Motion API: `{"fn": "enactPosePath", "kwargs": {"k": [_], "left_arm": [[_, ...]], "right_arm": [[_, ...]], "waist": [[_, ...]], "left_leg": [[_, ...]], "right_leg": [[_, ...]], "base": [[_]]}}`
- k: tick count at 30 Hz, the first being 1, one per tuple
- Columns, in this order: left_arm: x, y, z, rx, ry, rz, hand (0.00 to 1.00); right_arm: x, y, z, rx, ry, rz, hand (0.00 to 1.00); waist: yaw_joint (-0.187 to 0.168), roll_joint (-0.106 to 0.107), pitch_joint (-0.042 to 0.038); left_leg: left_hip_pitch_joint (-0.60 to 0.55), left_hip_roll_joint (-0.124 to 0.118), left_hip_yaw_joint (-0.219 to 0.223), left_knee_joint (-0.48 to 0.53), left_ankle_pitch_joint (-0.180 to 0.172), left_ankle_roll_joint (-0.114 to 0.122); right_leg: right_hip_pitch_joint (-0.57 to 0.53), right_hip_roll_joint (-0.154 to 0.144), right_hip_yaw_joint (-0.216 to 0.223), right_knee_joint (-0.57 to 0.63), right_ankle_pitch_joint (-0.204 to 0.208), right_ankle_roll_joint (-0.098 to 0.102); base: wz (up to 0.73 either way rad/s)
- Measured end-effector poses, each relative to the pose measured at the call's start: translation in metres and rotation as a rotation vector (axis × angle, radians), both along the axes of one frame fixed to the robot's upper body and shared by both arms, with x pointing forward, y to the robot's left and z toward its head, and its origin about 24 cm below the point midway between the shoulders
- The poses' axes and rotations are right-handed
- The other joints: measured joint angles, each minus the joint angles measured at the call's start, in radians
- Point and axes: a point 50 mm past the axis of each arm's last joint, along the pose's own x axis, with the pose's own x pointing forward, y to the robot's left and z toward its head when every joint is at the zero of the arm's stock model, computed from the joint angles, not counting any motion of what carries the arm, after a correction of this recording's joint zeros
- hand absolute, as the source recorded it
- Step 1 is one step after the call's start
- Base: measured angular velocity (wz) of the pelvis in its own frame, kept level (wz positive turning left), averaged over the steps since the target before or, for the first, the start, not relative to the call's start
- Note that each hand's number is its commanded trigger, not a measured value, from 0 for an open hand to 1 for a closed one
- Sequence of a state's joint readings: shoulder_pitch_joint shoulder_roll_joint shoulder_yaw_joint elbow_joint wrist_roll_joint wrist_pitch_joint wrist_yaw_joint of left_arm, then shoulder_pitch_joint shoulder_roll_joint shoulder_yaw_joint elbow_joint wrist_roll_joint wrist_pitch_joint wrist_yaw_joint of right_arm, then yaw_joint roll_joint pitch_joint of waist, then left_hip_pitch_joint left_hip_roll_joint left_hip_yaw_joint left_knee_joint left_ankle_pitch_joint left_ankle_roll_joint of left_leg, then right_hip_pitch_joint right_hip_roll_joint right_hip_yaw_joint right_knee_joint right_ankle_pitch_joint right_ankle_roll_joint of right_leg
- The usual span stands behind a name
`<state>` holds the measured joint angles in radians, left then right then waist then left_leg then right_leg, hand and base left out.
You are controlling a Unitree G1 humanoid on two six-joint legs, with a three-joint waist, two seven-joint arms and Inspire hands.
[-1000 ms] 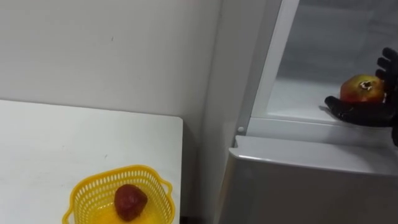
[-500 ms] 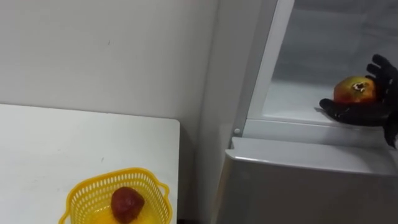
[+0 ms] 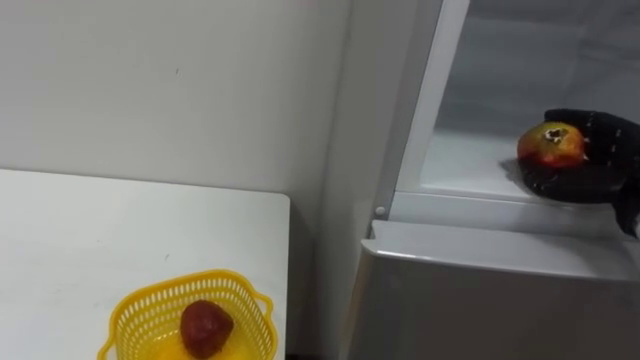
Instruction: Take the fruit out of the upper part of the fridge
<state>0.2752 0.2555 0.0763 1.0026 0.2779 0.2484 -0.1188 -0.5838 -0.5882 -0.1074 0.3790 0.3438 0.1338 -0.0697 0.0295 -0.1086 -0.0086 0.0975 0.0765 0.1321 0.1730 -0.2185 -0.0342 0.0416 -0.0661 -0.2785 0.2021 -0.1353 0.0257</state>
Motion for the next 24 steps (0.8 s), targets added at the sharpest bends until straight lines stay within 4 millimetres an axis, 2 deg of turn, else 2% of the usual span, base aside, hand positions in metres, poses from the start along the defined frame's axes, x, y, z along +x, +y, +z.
{"fn": "enactPosePath", "kwargs": {"k": [11,13,14,24], "left_arm": [[0.0002,-0.0002,-0.0001,-0.002,-0.004,-0.002,0.00],[0.0004,-0.0002,-0.0001,-0.002,-0.006,-0.003,0.00],[0.0003,-0.0002,-0.0001,-0.002,-0.005,-0.003,0.00],[0.0043,-0.0001,-0.0002,-0.002,-0.019,-0.007,0.00]], "right_arm": [[0.0001,0.0002,0.0000,-0.001,0.001,0.004,1.00],[0.0001,0.0002,0.0000,-0.001,0.001,0.005,1.00],[0.0001,0.0002,0.0000,0.000,0.001,0.005,1.00],[-0.0005,-0.0008,0.0011,0.003,-0.011,-0.028,1.00]], "waist": [[0.000,0.000,0.0016],[0.000,-0.005,-0.0005],[0.001,-0.002,0.0022],[0.006,-0.011,0.0016]], "left_leg": [[0.000,0.000,-0.001,0.000,0.000,0.000],[0.000,0.000,-0.001,-0.003,0.000,0.000],[0.000,0.000,-0.001,-0.003,0.000,0.000],[0.001,0.000,-0.001,-0.003,0.000,0.000]], "right_leg": [[0.001,0.000,0.000,0.000,0.000,0.000],[0.001,0.000,0.000,0.000,0.000,0.000],[0.001,0.000,0.000,0.000,0.000,0.000],[0.000,0.000,0.001,0.000,0.000,0.000]], "base": [[0.00],[0.00],[0.00],[0.00]]}}
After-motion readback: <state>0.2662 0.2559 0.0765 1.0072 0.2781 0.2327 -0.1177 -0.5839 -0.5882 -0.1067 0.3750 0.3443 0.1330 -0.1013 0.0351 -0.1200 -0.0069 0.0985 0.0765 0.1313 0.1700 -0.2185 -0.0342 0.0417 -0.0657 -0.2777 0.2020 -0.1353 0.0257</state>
